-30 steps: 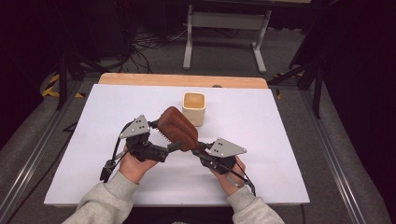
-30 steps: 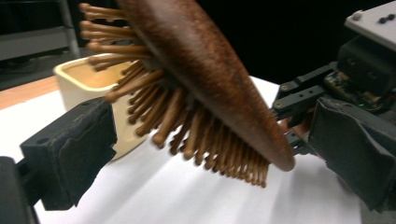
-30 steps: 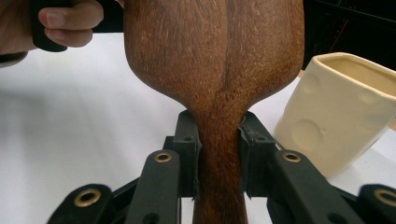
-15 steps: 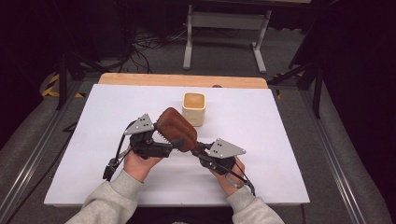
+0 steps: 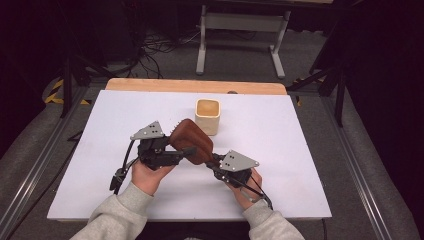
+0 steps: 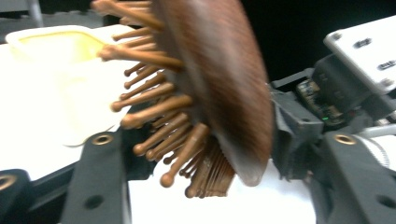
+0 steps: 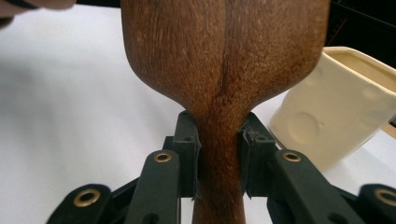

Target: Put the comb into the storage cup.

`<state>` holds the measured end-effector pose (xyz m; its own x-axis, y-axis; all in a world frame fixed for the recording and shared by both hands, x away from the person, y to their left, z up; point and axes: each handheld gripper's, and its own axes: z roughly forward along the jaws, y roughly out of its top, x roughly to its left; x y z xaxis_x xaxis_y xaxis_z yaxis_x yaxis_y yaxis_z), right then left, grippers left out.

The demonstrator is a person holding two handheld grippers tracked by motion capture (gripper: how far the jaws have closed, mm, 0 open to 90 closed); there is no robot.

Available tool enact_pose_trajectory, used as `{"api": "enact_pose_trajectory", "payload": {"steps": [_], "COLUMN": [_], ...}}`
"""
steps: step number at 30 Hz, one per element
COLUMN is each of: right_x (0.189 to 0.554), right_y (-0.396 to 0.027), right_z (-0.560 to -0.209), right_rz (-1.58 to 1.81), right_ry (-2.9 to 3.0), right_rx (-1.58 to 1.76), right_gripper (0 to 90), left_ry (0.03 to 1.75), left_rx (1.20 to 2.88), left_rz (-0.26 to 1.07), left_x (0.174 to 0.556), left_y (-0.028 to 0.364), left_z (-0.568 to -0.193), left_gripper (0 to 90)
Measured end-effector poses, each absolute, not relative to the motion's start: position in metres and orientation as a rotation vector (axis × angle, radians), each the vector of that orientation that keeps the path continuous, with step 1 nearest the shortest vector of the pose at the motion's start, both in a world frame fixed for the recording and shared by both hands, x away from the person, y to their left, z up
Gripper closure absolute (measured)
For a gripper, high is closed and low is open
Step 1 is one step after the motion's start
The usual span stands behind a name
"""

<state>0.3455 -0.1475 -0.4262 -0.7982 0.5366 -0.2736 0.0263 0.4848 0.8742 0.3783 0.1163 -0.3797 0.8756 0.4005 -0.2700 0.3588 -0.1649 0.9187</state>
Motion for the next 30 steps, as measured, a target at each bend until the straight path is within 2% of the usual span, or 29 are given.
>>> {"api": "enact_pose_trajectory", "payload": {"steps": [9, 18, 24, 30], "right_x": [0.346, 0.344, 0.343, 0.346], "right_y": [-0.147, -0.149, -0.156, -0.168], "right_z": [-0.426, -0.421, -0.412, -0.404], "right_rz": [1.301, 1.336, 1.389, 1.493], "right_ry": [2.223, 2.201, 2.185, 2.175], "right_rx": [0.436, 0.422, 0.432, 0.472], "right_gripper": [71.6, 70.3, 57.7, 31.1], "left_ry": [0.528, 0.513, 0.507, 0.491], "left_rx": [1.794, 1.794, 1.801, 1.818], "left_rz": [0.016, 0.011, 0.034, 0.095], "left_x": [0.373, 0.373, 0.373, 0.375], "left_y": [0.115, 0.115, 0.116, 0.117], "left_z": [-0.371, -0.361, -0.350, -0.333], "left_gripper": [57.6, 60.0, 60.1, 59.9]}}
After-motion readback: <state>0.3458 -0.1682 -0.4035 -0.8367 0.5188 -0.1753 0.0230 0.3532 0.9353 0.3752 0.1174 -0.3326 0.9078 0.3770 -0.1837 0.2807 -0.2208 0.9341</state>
